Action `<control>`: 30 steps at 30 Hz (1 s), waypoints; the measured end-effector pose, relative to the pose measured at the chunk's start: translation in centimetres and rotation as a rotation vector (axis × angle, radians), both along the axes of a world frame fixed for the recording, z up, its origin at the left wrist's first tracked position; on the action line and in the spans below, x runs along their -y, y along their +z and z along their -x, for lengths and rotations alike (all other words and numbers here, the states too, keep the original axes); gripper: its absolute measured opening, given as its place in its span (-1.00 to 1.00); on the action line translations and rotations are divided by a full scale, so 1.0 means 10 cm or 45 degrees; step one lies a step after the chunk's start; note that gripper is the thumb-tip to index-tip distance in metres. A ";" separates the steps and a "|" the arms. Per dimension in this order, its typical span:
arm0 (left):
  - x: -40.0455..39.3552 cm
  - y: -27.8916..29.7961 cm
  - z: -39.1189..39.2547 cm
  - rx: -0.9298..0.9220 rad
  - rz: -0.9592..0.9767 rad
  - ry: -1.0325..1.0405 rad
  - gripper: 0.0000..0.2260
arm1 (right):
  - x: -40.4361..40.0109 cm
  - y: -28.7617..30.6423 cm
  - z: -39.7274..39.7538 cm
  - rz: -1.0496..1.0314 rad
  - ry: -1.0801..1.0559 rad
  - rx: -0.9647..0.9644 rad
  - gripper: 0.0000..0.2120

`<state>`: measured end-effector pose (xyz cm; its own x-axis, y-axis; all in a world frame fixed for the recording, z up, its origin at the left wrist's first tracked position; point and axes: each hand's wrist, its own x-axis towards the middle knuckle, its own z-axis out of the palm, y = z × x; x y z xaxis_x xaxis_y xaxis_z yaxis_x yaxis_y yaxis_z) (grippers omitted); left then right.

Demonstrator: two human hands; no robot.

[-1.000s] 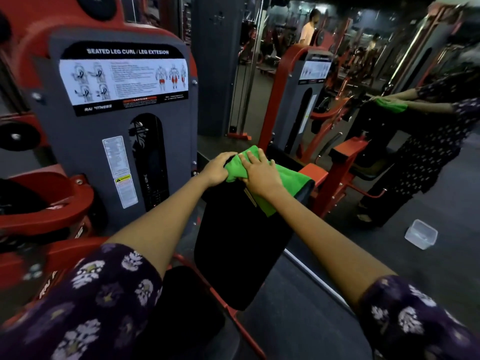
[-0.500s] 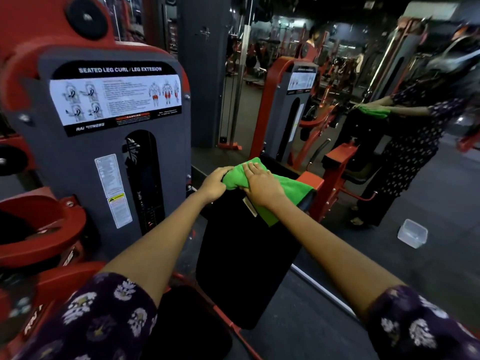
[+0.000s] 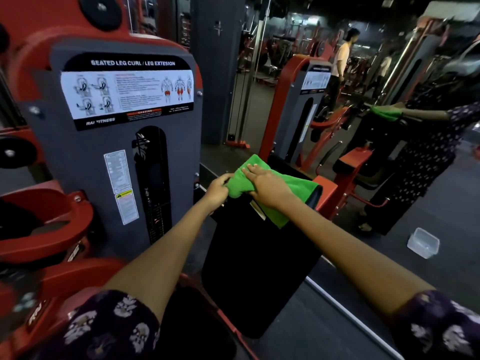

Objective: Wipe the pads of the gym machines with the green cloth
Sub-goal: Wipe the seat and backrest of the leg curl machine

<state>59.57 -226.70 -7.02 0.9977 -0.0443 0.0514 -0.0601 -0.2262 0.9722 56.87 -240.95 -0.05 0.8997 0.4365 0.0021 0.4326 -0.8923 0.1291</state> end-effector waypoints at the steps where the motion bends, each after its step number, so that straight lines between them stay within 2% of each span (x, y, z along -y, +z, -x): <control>1: 0.01 -0.03 0.02 -0.024 0.013 -0.033 -0.54 | 0.05 -0.01 0.05 0.023 -0.007 -0.001 -0.37; 4: -0.01 -0.21 0.06 -0.108 0.023 -0.085 -0.47 | 0.09 -0.07 0.12 0.055 -0.049 0.020 -0.38; 8: -0.07 -0.61 0.08 -0.270 -0.054 -0.079 -0.53 | -0.14 -0.04 -0.07 0.022 -0.118 0.028 -0.35; 11: -0.10 -0.79 0.11 -0.317 -0.074 -0.074 -0.50 | -0.21 -0.03 -0.14 0.036 -0.113 0.032 -0.36; 15: -0.11 -0.93 0.17 -0.265 -0.007 -0.099 -0.53 | -0.18 -0.13 -0.09 0.239 -0.033 0.115 -0.38; 19: -0.12 -1.09 0.23 -0.203 0.043 -0.107 -0.48 | -0.43 -0.26 -0.10 0.417 -0.033 0.239 -0.49; 24: -0.09 -1.07 0.42 -0.066 -0.014 -0.170 -0.27 | -0.62 -0.50 -0.03 0.769 0.176 0.269 -0.51; 26: -0.11 -1.13 0.49 -0.080 -0.115 -0.199 -0.31 | -0.59 -0.43 -0.07 0.735 0.092 0.326 -0.50; 28: -0.15 -1.22 0.50 -0.148 -0.154 -0.182 -0.32 | -0.59 -0.34 -0.11 0.611 -0.115 0.392 -0.45; 30: -0.19 -1.31 0.52 -0.182 -0.218 -0.160 -0.30 | -0.64 -0.38 -0.10 0.582 -0.221 0.349 -0.42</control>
<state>54.41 -224.84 -20.07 0.9804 -0.1643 -0.1084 0.0368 -0.3880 0.9209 57.88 -234.53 -3.83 0.9515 0.2937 0.0912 0.1808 -0.7741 0.6067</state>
